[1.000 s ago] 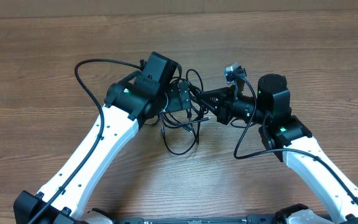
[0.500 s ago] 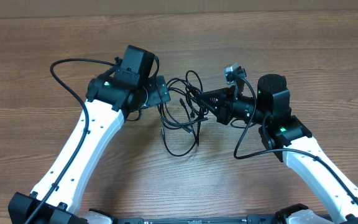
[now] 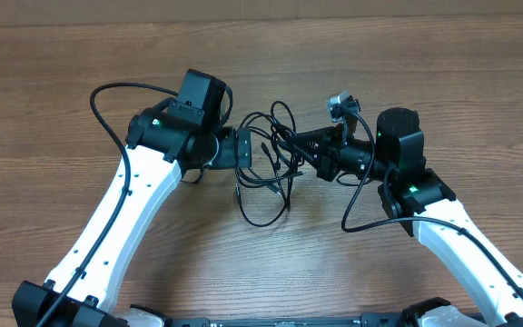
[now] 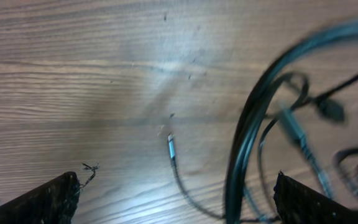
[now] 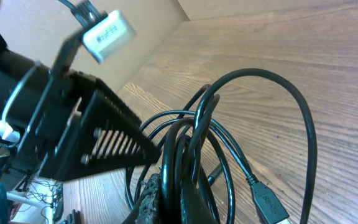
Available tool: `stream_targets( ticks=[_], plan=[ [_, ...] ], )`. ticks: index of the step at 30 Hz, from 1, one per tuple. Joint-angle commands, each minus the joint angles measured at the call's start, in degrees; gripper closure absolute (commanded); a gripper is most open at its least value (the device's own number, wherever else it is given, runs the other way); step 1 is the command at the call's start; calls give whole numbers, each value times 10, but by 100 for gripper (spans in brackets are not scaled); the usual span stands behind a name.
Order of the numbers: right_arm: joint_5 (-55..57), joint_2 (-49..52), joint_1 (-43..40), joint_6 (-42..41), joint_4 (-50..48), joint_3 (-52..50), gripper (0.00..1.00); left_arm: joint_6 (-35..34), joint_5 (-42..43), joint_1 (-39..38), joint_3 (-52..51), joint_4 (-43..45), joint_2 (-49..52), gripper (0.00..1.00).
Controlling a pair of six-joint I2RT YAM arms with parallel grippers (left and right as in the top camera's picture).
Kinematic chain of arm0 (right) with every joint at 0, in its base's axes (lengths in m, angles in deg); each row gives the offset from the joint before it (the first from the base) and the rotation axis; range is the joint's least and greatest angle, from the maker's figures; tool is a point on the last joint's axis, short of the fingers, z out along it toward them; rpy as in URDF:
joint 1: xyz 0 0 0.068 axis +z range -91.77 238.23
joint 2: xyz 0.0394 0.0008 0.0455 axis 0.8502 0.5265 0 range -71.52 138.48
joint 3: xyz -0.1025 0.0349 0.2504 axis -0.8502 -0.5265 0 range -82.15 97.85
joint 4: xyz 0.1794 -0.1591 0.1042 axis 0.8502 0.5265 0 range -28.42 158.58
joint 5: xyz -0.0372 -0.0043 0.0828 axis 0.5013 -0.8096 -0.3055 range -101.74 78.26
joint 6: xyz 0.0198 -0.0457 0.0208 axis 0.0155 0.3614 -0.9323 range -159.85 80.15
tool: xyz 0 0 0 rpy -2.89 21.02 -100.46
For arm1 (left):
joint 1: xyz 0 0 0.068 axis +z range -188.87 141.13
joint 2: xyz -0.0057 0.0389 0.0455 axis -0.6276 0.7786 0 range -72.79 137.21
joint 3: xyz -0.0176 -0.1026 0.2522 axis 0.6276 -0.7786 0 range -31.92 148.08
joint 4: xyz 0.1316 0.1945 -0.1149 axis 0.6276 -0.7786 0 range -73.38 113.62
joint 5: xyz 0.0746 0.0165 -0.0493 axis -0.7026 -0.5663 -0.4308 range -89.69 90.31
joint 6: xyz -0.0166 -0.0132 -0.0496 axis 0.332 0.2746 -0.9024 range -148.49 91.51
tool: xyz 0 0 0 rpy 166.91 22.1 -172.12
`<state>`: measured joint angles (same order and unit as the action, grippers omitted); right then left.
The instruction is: Untangle cables
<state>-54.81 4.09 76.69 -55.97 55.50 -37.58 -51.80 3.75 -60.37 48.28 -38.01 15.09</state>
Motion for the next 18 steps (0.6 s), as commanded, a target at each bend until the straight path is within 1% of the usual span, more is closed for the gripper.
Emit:
stream_targets(
  ticks=[1, 3, 5, 8, 10, 12, 13, 16, 18],
  plan=[
    [-15, 0, -2, -4, -21, 5, 96, 92, -55, 1, 5, -27, -10, 0],
    [-26, -1, -2, -5, -33, 5, 96, 92, -113, 1, 5, -43, -8, 0],
    [-36, -1, -2, -5, -42, 5, 96, 92, -144, 1, 5, -51, -8, 0],
    [-38, -1, -2, -13, -44, 5, 96, 91, -158, 1, 5, -52, -8, 9],
    [-47, -1, -2, -19, -46, 5, 96, 89, -160, 1, 5, -50, -8, 16],
    [-69, -1, -2, -19, -52, 5, 96, 89, -166, 2, 5, -49, -8, 19],
    [-81, -1, -2, -19, -56, 5, 96, 86, -177, 2, 5, -50, -8, 23],
    [-85, -1, -2, -19, -59, 5, 96, 58, -224, 2, 5, -55, -8, 30],
    [-85, -1, -2, -19, -59, 5, 96, 32, -269, 2, 5, -63, -8, 34]
  ],
)
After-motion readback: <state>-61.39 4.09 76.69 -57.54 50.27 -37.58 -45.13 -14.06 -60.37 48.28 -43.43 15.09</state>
